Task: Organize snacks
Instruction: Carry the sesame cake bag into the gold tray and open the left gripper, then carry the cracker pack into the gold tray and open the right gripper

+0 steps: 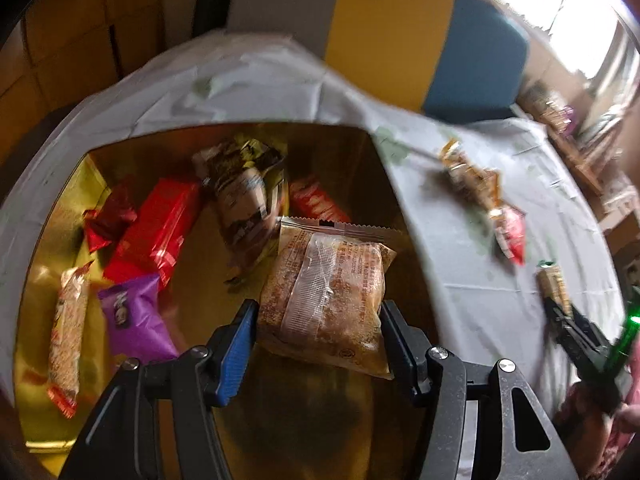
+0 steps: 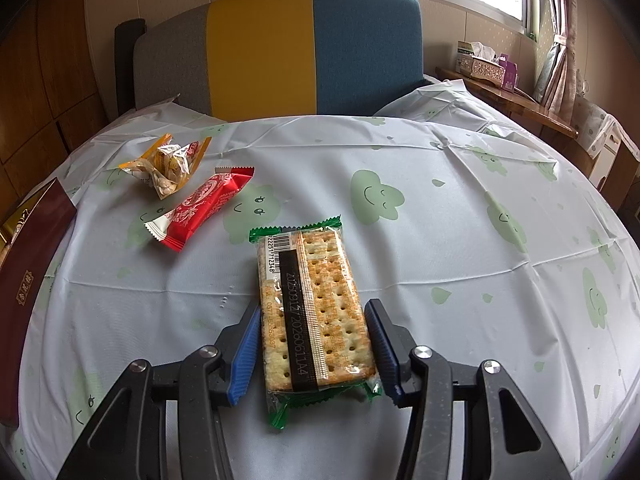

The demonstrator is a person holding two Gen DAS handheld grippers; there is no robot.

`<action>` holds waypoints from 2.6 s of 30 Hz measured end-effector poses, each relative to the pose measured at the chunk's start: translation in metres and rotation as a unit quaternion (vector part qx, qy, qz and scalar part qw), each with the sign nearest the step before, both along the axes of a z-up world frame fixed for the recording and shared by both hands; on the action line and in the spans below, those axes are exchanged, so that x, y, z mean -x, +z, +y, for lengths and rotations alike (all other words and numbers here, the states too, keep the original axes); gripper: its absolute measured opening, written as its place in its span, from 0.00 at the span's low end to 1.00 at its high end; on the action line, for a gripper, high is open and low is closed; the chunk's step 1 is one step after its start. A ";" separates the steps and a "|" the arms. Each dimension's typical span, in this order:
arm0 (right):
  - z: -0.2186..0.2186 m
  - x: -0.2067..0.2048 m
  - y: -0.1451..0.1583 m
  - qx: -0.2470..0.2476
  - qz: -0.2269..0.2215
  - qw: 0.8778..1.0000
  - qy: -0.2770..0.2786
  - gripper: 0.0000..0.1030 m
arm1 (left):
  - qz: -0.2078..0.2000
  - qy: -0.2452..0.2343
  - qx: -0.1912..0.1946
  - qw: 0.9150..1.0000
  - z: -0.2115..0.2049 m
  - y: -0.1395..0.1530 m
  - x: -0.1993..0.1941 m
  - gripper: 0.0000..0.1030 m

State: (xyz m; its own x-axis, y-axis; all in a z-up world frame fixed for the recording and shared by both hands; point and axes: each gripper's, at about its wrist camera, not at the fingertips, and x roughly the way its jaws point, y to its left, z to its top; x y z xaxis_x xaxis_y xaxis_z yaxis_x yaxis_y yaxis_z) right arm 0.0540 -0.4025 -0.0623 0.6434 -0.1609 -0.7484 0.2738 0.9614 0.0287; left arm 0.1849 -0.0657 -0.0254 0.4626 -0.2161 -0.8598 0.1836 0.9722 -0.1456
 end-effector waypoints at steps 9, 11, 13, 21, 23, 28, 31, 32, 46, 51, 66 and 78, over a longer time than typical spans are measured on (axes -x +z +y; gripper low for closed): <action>0.000 0.000 0.000 0.000 0.000 1.000 0.000 0.51 | 0.012 -0.019 0.021 1.000 -0.002 -0.011 0.011 0.64; 0.000 0.000 0.000 0.000 0.000 1.000 0.000 0.51 | 0.003 -0.016 0.029 0.999 0.003 -0.006 0.016 0.70; 0.000 0.000 0.000 0.000 0.000 1.000 0.000 0.51 | -0.017 -0.010 0.023 1.000 0.008 0.002 0.020 0.70; 0.001 0.007 0.008 0.006 -0.022 1.000 -0.005 0.49 | -0.062 0.021 -0.027 0.997 0.042 0.014 0.036 0.70; 0.003 0.009 0.012 0.010 -0.026 1.000 -0.003 0.49 | -0.062 0.029 -0.032 0.997 0.051 0.014 0.039 0.70; 0.017 0.009 0.022 -0.010 -0.017 1.000 0.010 0.49 | -0.059 0.042 -0.041 0.997 0.069 0.011 0.044 0.70; 0.039 0.012 0.036 -0.017 -0.026 0.999 0.035 0.49 | -0.060 0.044 -0.044 0.996 0.075 0.010 0.048 0.70; 0.047 0.012 0.042 -0.020 -0.030 0.998 0.047 0.49 | -0.062 0.044 -0.047 0.996 0.076 0.010 0.050 0.70; 0.193 -0.001 0.091 -0.071 -0.047 0.972 0.221 0.49 | -0.077 0.068 -0.050 0.993 0.104 0.014 0.074 0.70; 0.239 -0.013 0.085 -0.073 -0.019 0.962 0.264 0.49 | -0.077 0.075 -0.060 0.992 0.110 0.012 0.076 0.70; 0.298 -0.051 0.061 -0.074 0.047 0.956 0.279 0.49 | -0.078 0.097 -0.064 0.990 0.127 0.011 0.077 0.70; 0.313 -0.074 0.040 -0.074 0.084 0.956 0.270 0.50 | -0.078 0.113 -0.059 0.989 0.137 0.011 0.077 0.71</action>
State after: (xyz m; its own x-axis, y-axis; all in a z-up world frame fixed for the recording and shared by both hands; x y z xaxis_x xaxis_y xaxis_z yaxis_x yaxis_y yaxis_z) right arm 0.1278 -0.0895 -0.0226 0.4715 0.2764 -0.8375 -0.2492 0.9527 0.1741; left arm 0.1075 0.0714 -0.0148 0.6159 0.0052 -0.7878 -0.0291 0.9994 -0.0162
